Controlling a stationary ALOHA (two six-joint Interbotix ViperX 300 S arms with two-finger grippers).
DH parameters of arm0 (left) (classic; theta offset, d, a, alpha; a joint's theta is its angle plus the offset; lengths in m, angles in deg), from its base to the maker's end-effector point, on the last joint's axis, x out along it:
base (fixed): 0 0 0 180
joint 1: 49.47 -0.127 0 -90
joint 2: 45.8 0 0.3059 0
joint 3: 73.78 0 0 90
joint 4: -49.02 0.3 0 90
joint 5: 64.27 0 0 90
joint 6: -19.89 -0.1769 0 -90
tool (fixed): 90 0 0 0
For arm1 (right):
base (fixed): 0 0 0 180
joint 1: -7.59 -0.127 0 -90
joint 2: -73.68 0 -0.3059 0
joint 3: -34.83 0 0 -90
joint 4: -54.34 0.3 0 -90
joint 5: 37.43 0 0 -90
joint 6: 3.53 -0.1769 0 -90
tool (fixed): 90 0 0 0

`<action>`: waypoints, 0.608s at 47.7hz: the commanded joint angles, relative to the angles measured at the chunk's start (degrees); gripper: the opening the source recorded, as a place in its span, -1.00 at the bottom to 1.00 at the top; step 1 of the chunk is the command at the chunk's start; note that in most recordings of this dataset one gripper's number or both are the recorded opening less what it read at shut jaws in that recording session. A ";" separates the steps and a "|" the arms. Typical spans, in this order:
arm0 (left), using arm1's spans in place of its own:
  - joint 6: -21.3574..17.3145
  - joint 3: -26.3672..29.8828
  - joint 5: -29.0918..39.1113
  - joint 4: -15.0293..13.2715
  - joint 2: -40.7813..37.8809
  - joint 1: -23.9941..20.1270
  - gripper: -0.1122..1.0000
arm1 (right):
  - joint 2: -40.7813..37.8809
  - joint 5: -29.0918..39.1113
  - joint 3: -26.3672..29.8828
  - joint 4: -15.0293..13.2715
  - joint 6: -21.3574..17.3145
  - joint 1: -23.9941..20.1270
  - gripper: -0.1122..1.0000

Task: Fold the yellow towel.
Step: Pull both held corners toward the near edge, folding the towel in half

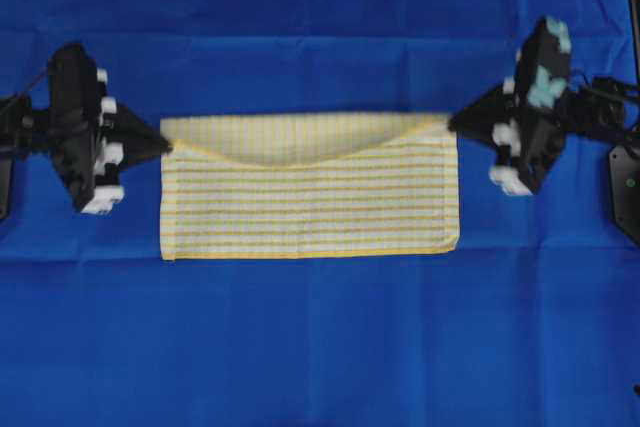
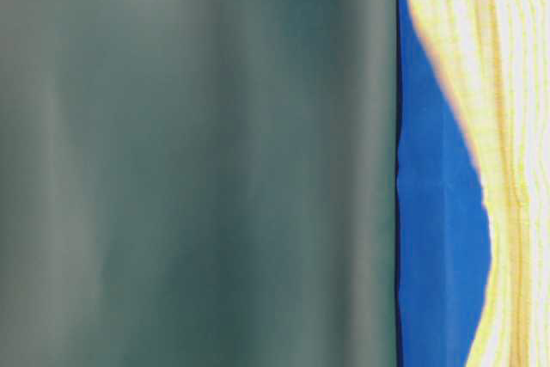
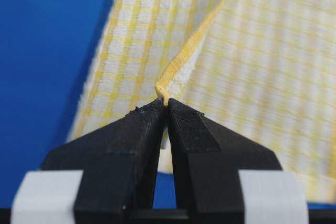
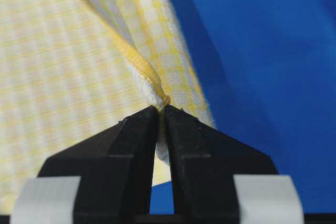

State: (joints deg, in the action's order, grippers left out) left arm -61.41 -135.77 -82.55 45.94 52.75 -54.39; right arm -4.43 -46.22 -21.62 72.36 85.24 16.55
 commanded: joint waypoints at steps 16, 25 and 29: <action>8.35 0.35 0.97 -0.26 3.34 12.83 -0.75 | 1.23 2.02 0.09 6.77 0.09 -11.25 -0.69; 8.88 1.67 1.05 -0.18 0.88 14.68 -0.75 | 0.53 1.76 0.44 7.56 0.09 -12.48 -0.69; 8.88 2.29 1.67 -0.18 0.09 14.68 -0.75 | -0.70 1.85 0.88 7.73 0.00 -13.01 -0.69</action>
State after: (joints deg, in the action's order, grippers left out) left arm -52.53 -134.80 -80.97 45.77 53.19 -39.97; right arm -4.52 -44.11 -21.97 79.74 85.24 4.16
